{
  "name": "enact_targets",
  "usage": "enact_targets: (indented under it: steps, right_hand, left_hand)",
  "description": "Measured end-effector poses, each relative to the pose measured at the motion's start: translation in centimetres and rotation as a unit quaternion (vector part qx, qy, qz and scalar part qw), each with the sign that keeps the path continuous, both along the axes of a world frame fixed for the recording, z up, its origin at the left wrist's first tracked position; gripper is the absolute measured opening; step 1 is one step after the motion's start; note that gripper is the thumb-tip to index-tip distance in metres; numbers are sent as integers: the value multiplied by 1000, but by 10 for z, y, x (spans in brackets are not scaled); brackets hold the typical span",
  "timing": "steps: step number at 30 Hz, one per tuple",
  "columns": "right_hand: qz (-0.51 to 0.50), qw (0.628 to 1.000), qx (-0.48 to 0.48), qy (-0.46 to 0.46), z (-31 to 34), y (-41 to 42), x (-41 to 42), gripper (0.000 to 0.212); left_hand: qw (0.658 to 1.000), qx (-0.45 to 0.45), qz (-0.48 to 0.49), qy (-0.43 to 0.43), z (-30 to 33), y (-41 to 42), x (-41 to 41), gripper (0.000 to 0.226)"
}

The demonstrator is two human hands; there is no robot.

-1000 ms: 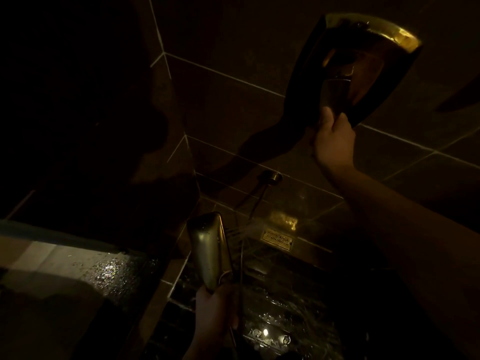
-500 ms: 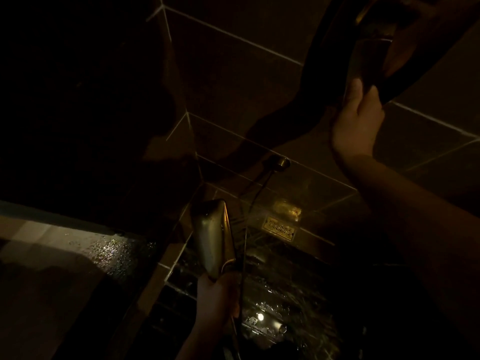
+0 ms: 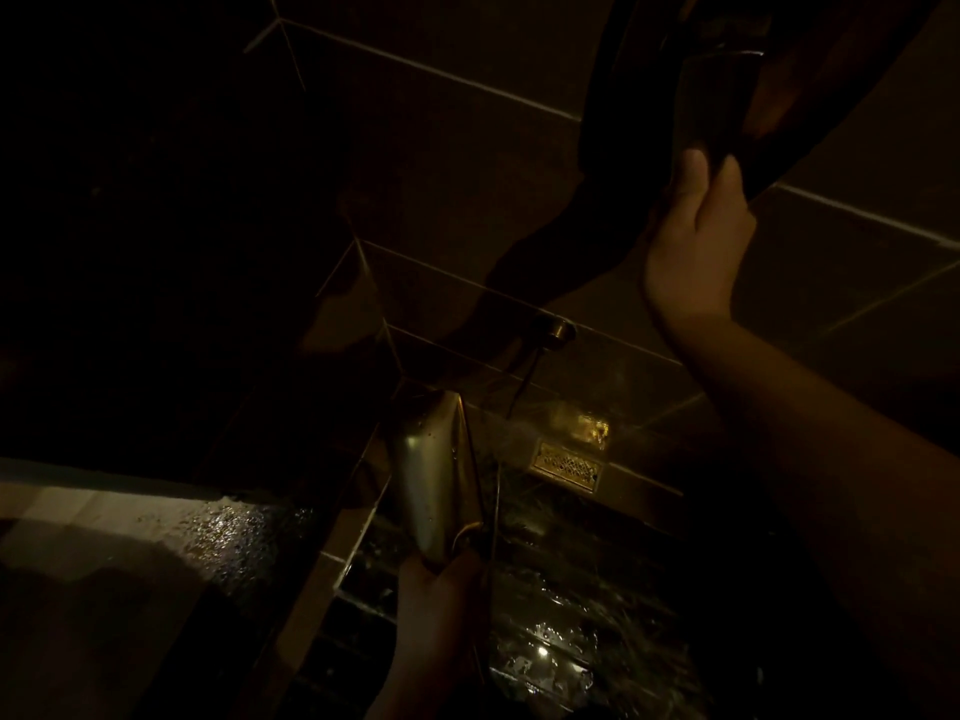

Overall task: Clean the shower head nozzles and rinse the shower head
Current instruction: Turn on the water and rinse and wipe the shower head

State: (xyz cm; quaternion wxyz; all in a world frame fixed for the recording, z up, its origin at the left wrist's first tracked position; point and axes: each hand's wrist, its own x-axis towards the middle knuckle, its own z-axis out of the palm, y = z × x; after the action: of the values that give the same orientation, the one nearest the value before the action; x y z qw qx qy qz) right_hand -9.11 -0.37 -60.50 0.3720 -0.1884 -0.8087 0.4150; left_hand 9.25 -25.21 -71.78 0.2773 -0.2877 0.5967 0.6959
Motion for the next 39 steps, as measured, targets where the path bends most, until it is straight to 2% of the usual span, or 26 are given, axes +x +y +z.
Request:
enact_targets:
  steps: [5, 14, 23, 25, 29, 33, 37, 39]
  right_hand:
    - [18, 1000, -6, -6, -2, 3, 0, 19]
    - [26, 1000, -8, 1, -3, 2, 1, 19]
    - [42, 999, -14, 0, -6, 5, 2, 20]
    - [41, 999, -16, -1, -8, 5, 2, 20]
    - [38, 999, -24, -4, -9, 4, 0, 20]
    - [47, 998, -32, 7, -10, 2, 0, 13]
    - [47, 998, -37, 7, -14, 4, -2, 16]
    - [43, 998, -45, -4, -17, 5, -5, 26]
  left_hand:
    - [1000, -13, -3, 0, -3, 8, 3, 4]
    - [1000, 2, -7, -8, -8, 7, 15, 10]
    - [999, 9, 10, -30, -12, 2, 16, 5]
    - [1000, 2, 5, -23, -13, 1, 16, 11]
    - [1000, 13, -1, -13, -15, 0, 17, 9]
    - [999, 27, 0, -19, -18, -1, 17, 8]
    - [999, 6, -12, -42, -26, -2, 20, 5]
    - [999, -8, -21, -50, -31, -2, 22, 1]
